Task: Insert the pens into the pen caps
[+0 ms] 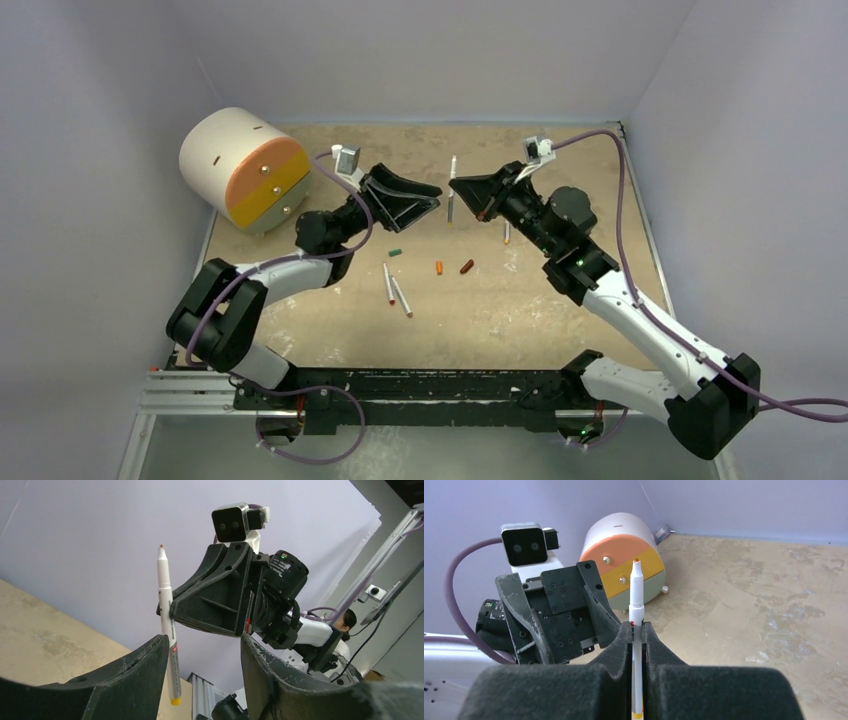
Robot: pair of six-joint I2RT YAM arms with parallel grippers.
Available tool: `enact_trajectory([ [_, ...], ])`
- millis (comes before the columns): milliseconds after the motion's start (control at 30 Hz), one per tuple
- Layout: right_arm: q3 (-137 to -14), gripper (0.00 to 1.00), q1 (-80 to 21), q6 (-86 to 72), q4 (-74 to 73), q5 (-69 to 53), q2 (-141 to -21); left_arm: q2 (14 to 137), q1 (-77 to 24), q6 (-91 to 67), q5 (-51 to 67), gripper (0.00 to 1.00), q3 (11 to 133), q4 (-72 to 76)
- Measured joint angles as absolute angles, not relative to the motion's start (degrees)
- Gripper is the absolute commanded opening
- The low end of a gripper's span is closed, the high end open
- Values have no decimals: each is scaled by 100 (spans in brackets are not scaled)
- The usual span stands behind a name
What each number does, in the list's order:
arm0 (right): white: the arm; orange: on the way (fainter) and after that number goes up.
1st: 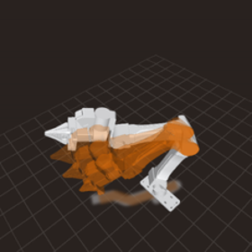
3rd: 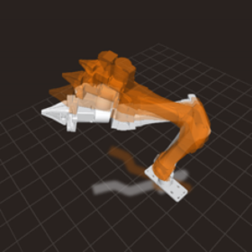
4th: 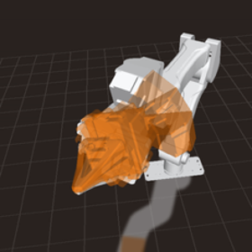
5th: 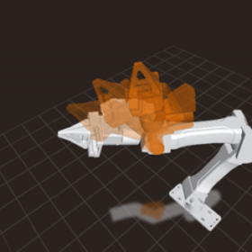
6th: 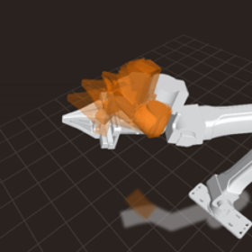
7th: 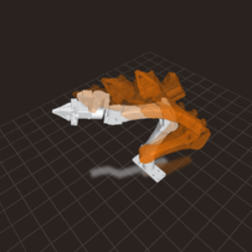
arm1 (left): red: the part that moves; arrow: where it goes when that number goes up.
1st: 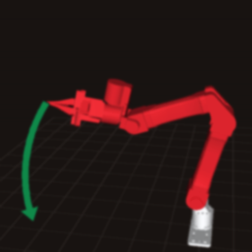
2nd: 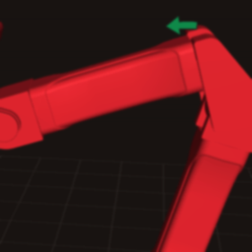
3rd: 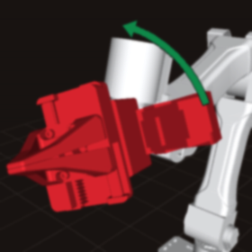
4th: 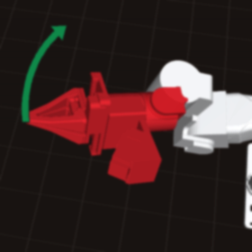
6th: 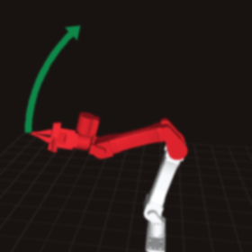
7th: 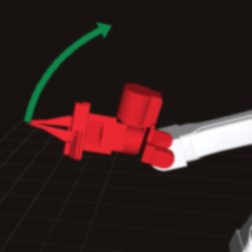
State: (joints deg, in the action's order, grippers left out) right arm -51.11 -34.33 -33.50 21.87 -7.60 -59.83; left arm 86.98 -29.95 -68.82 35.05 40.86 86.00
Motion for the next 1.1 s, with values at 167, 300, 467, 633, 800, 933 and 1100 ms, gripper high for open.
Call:
enact_trajectory([
  [167,-5111,0,-3433,-3350,2292,-862,-5948,8711,-3247,-6652,3586,53,4224,8545],
  [300,-5111,0,-3433,-3352,2331,-882,-5946,8768,-3391,-6580,3642,52,4344,8517],
  [467,-5111,0,-3426,-3350,2349,-886,-5940,8823,-3433,-6525,3645,51,4366,8503],
  [633,-5111,0,-3406,-3345,2338,-878,-5865,8823,-3444,-6484,3605,51,4366,8486],
  [800,-5111,0,-3398,-3306,2281,-847,-5776,8823,-3452,-6440,3457,56,4366,8462],
  [933,-5111,0,-3367,-3245,2226,-788,-5721,8823,-3452,-6322,3301,57,4366,8407],
  [1100,-5111,0,-3376,-3249,2220,-755,-5706,8842,-3448,-6202,3015,58,4366,8230],
])
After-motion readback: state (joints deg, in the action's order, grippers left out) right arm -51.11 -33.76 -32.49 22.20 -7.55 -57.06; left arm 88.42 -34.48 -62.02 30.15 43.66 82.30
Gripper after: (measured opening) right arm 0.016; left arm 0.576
